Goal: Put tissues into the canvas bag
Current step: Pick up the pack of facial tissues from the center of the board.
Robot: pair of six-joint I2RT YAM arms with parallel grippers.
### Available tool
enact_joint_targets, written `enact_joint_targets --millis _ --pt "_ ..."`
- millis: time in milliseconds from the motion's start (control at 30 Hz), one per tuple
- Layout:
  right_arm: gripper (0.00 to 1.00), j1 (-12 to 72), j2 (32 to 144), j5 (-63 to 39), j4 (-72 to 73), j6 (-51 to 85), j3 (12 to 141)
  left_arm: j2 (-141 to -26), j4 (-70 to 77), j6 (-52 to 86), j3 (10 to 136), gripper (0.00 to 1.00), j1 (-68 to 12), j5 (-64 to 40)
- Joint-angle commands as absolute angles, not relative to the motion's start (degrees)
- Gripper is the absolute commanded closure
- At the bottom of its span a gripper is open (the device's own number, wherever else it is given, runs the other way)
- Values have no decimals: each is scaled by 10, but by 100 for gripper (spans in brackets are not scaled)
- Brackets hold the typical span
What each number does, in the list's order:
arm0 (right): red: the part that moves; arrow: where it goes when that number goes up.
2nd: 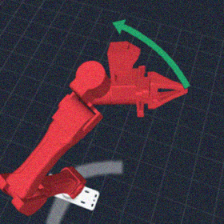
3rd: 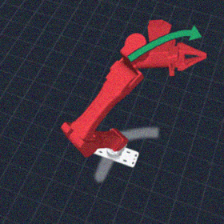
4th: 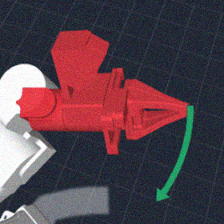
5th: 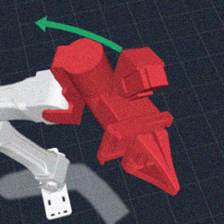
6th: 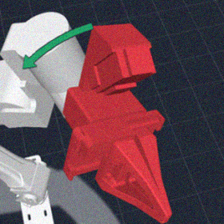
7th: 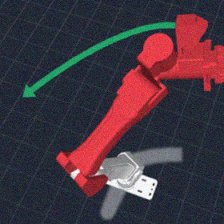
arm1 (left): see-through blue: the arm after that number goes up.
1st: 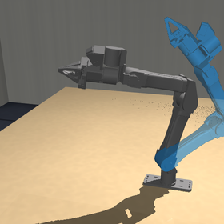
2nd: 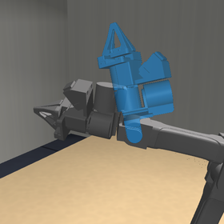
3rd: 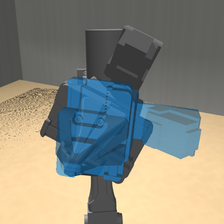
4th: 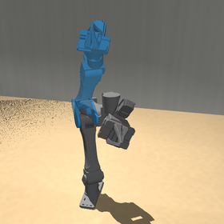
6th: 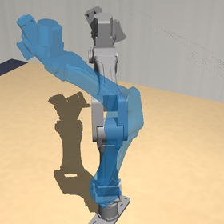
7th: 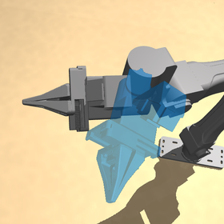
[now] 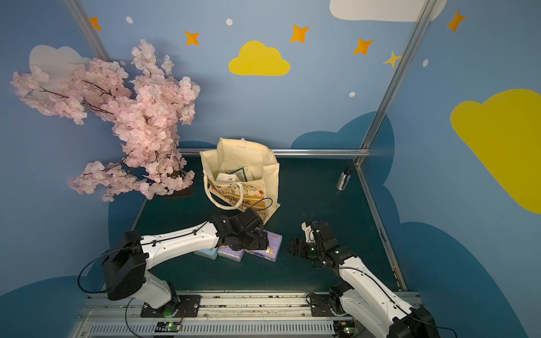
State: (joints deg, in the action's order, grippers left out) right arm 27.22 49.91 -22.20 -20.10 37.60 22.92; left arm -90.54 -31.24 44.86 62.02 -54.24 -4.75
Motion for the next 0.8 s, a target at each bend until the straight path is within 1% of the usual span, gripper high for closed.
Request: enact_joint_targets --millis 0,67,233,367,467,600,767 --pt "18 275 507 -231 -185 382 236 -925 -296 438 629 0 -536 -49" --pt "17 271 526 -238 -174 384 235 -939 -293 431 644 0 -536 -55" --pt "16 248 589 -302 -133 385 244 -972 -294 421 670 0 -536 -73" --pt "18 243 620 -314 -114 392 244 -980 -264 420 663 0 -536 -102" --pt "21 239 622 -314 -111 400 242 -984 -272 414 680 1 -536 -100" --pt "22 226 606 -310 -114 409 237 -960 -281 402 675 1 -534 -92" --pt "28 215 597 -315 -117 417 229 -918 -306 400 661 1 -517 -82"
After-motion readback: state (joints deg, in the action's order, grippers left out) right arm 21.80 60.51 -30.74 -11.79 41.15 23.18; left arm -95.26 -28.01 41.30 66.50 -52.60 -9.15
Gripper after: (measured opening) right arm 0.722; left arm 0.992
